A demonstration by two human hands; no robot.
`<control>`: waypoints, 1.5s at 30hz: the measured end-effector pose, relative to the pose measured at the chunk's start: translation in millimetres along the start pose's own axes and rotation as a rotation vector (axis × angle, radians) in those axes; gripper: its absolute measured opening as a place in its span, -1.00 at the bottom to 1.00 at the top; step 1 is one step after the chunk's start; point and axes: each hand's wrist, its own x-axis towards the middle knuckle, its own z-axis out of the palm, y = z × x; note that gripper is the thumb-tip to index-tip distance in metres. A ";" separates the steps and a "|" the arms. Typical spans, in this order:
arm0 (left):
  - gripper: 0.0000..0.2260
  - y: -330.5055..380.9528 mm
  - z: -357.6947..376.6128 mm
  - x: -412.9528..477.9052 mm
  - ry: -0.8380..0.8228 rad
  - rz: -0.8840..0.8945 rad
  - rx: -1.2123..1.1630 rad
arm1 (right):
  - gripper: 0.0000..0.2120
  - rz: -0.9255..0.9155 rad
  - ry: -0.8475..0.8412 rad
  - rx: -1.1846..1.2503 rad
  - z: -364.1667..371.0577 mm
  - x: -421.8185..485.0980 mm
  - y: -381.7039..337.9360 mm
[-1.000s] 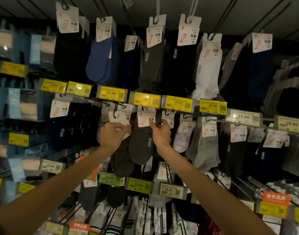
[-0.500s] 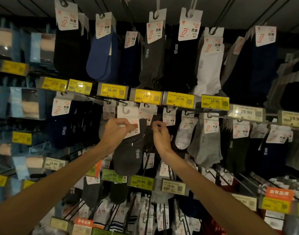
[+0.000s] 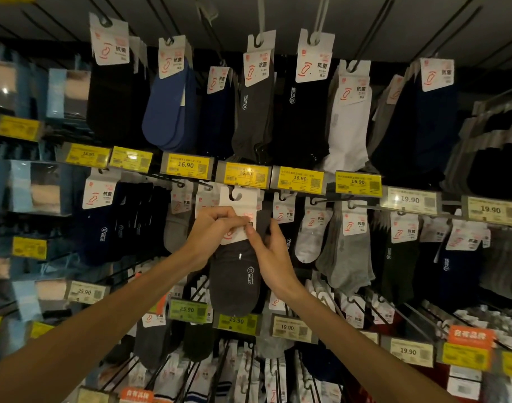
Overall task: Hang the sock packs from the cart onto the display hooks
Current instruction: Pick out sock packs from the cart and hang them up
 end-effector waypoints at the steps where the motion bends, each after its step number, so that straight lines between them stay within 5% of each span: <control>1: -0.73 2.0 1.4 0.4 0.010 0.014 -0.020 | -0.75 -0.014 0.009 0.009 0.5 0.1 -2.0; 12: -0.80 -4.7 1.7 9.9 0.313 0.160 -0.096 | -0.80 -0.016 0.201 -0.115 30.2 23.6 -9.1; 20: -0.69 -5.2 1.0 7.8 0.267 0.113 -0.093 | -0.91 -0.119 0.326 -0.048 27.2 18.5 -2.8; 27: -0.70 -19.0 3.0 28.9 0.289 0.025 -0.075 | -0.96 0.013 0.316 -0.102 17.6 46.1 11.4; 31: -0.72 -28.6 9.9 44.9 0.254 0.056 0.235 | -0.89 0.127 0.364 -0.139 11.6 66.8 29.2; 36: -0.61 -55.6 11.1 66.3 0.097 0.133 0.801 | -0.43 0.024 0.321 -0.308 9.1 79.1 49.6; 41: -0.50 -74.0 9.0 67.8 0.066 0.464 1.150 | -0.48 -0.572 0.272 -1.070 -8.0 73.3 75.3; 45: -0.42 -99.2 1.1 84.1 -0.054 0.549 1.364 | -0.37 -0.498 -0.043 -1.420 -19.5 77.0 103.2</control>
